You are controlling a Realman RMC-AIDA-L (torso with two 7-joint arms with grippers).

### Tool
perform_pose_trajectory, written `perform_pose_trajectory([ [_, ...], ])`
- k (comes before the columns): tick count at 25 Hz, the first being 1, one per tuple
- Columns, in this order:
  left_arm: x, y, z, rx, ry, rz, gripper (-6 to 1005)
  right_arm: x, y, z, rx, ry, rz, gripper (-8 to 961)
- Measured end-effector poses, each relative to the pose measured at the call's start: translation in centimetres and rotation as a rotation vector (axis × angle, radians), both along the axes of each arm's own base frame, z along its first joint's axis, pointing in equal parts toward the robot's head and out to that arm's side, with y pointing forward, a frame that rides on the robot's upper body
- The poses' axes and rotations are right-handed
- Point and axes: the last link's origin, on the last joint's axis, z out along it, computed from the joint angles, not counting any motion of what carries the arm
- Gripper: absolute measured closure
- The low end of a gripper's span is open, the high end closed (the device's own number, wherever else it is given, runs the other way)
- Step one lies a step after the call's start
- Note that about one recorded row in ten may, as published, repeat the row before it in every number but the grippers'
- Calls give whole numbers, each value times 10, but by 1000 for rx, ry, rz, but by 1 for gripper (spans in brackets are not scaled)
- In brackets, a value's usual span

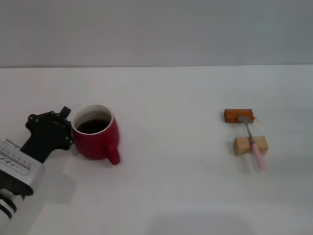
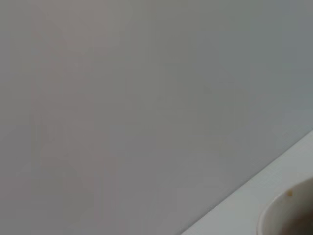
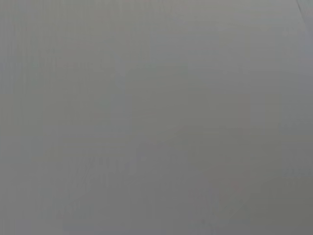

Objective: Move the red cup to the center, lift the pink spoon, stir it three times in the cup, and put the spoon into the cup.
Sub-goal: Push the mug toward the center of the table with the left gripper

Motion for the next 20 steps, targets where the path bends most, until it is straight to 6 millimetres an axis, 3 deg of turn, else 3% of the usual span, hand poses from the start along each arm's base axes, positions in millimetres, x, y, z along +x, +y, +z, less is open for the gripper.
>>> perform_pose_trajectory([
  [20,32,-11,-33,-123,-53,-92,991,2,-2,0,-1,-1,-4,240],
])
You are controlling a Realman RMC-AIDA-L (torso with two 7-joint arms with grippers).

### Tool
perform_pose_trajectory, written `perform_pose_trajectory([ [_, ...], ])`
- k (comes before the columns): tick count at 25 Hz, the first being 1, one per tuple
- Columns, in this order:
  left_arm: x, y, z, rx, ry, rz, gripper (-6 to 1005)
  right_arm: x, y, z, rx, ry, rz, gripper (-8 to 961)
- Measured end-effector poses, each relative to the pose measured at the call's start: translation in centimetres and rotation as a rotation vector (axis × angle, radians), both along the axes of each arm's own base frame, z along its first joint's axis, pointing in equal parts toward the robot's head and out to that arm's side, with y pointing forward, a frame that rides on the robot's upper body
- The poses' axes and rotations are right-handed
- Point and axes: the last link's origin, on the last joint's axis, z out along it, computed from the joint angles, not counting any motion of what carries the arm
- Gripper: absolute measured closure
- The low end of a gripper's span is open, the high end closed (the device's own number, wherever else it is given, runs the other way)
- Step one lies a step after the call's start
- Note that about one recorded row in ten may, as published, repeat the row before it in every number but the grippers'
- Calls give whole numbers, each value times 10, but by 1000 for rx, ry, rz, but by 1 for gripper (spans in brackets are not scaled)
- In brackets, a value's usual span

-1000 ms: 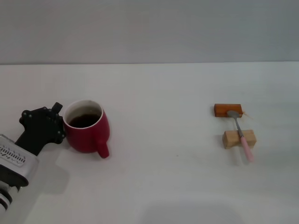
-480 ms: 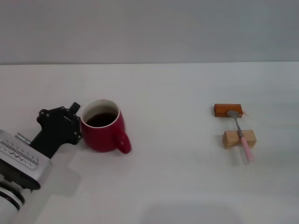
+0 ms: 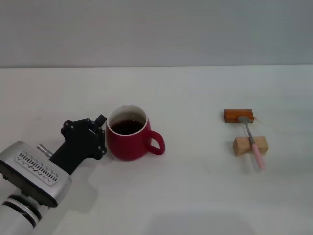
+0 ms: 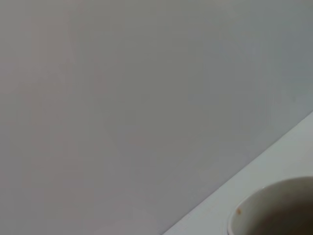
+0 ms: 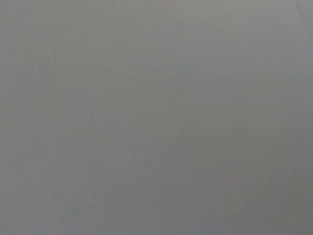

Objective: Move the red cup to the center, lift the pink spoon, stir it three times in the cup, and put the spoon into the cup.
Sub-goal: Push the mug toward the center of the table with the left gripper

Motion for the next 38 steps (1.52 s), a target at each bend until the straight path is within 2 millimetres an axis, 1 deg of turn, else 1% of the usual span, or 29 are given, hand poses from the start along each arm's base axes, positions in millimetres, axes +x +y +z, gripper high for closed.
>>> perform_pose_trajectory([
  [5,3,-3,-5,-22,-29,1,990,0,-1,0,0,-1,0,239],
  [7,8,-7,-11,-55,-45,-6,990,0,-1,0,0,-1,0,239],
  [15,16,-11,-19,-99,-86,-16,989,-1,-1,0,2,-2,4,239],
  [32,27,-15,-27,-135,-127,-30,986,-1,-1,0,3,-2,4,240],
  [36,26,-14,-27,-137,-129,-23,986,-1,-1,0,2,-2,4,240],
  [38,24,-11,-23,-116,-144,-2,986,0,-1,0,2,-2,4,240],
])
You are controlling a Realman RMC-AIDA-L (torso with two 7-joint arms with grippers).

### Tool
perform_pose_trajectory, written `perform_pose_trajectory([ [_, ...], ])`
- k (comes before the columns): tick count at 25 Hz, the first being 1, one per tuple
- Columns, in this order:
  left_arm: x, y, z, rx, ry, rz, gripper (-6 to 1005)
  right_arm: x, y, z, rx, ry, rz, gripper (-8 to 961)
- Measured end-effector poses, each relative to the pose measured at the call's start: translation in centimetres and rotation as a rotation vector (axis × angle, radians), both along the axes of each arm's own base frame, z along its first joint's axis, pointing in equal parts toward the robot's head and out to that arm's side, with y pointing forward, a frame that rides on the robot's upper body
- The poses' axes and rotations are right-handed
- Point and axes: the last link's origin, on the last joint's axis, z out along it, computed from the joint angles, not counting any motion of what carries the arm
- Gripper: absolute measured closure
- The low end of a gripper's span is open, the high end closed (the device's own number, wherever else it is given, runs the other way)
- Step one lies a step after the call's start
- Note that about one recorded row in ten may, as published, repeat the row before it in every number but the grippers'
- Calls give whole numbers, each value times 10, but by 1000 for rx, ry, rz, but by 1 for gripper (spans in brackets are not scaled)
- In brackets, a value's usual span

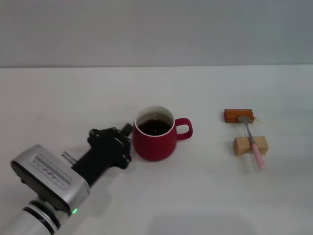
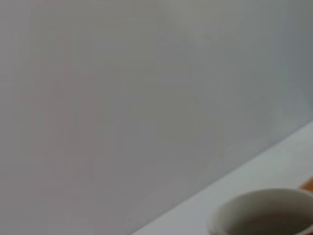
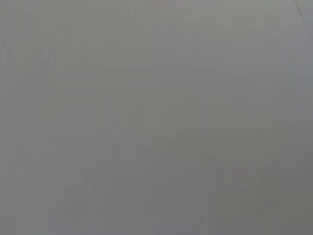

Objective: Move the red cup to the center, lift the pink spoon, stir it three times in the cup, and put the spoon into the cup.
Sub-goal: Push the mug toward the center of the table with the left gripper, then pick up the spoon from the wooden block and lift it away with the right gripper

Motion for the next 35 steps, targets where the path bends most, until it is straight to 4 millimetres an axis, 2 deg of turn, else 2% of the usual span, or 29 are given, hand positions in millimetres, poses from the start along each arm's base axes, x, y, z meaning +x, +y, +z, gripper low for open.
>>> perform_pose_trajectory([
  [2,-5,5,7,36,-20,42,985,0,0,-1,-2,0,-1,240],
  [3,-13,13,18,98,-53,107,985,0,0,-2,-7,0,-2,240],
  [4,-13,13,18,98,-53,107,985,0,0,-2,-7,0,-2,239],
  [9,-43,31,62,306,-144,286,984,0,-1,-6,-13,7,-3,239],
  [10,-43,31,62,306,-144,286,984,0,-1,-6,-13,7,-3,239],
  [12,-59,39,83,394,-163,365,984,0,-2,-8,-14,10,-4,239],
  [15,-59,39,83,394,-163,365,984,-1,-2,-9,-17,11,-3,240],
  [16,-68,43,95,439,-188,412,983,-1,-2,-11,-20,12,-2,240],
  [18,-68,43,95,439,-188,412,983,-3,-2,-15,-32,11,2,240],
  [19,-94,47,122,538,-299,542,983,-4,-2,-17,-41,6,3,240],
  [22,-104,46,133,586,-338,587,825,-7,-2,-24,-66,-30,2,240],
  [23,-118,43,149,670,-389,647,783,-9,-4,-31,-90,-68,-2,240],
  [25,-120,42,154,693,-404,658,698,-10,-5,-34,-101,-82,-2,240],
  [31,-119,45,156,703,-400,651,439,-14,-27,-59,-209,-71,71,240],
  [32,-117,47,156,700,-397,649,418,-14,-27,-59,-209,-71,71,240],
  [34,-116,51,156,696,-393,646,376,-13,-44,-69,-254,-3,100,240],
  [35,-115,53,156,694,-389,645,355,-13,-44,-69,-254,-3,100,240],
])
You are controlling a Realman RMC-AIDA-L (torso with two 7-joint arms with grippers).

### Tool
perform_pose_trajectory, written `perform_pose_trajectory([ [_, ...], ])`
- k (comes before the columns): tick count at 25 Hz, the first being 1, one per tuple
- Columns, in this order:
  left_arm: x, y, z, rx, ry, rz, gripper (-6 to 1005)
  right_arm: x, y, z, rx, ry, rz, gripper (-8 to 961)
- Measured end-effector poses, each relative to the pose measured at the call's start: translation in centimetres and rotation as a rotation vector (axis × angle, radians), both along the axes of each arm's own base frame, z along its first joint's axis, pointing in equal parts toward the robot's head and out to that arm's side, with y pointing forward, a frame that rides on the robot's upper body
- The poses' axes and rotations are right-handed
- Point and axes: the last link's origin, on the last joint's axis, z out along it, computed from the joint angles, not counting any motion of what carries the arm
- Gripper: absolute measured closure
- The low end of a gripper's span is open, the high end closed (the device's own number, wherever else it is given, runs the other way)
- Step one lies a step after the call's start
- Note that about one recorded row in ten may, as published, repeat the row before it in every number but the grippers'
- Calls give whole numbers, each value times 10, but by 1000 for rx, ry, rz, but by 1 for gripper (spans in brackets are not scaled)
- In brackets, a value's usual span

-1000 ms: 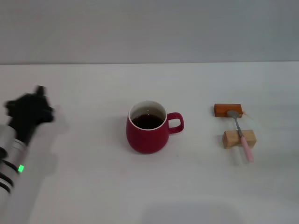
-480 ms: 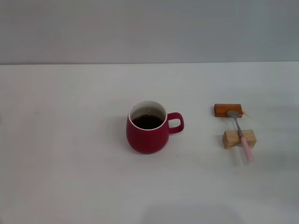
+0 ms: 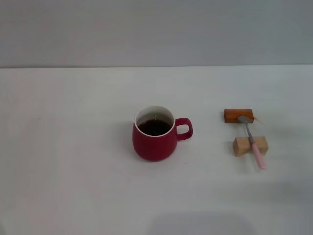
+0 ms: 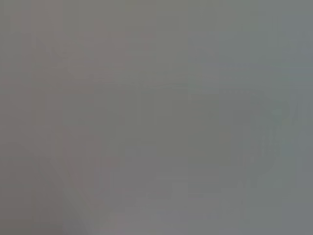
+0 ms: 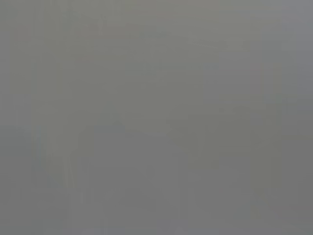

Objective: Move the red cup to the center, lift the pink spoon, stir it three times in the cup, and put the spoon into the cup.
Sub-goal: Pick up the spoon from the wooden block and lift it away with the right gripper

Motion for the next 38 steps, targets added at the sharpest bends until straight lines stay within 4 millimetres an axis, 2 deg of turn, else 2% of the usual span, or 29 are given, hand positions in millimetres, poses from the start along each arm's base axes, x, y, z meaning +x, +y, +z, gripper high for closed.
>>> perform_pose_trajectory([
  [4,3,8,1,-11,16,-3,271,-9,-24,-22,-59,30,-15,239],
  [7,7,14,1,-16,26,-10,208,-14,-31,-31,-74,11,-21,239],
  [8,7,14,1,-18,29,-11,202,-21,-38,-40,-89,-9,-28,239],
  [18,11,20,3,-25,81,-8,170,-50,-72,-74,-142,-56,-52,239],
  [30,7,19,12,-10,90,1,170,-65,-94,-111,-256,-69,-61,240],
  [38,7,20,13,-10,94,-1,170,-60,-98,-123,-304,-67,-105,240],
])
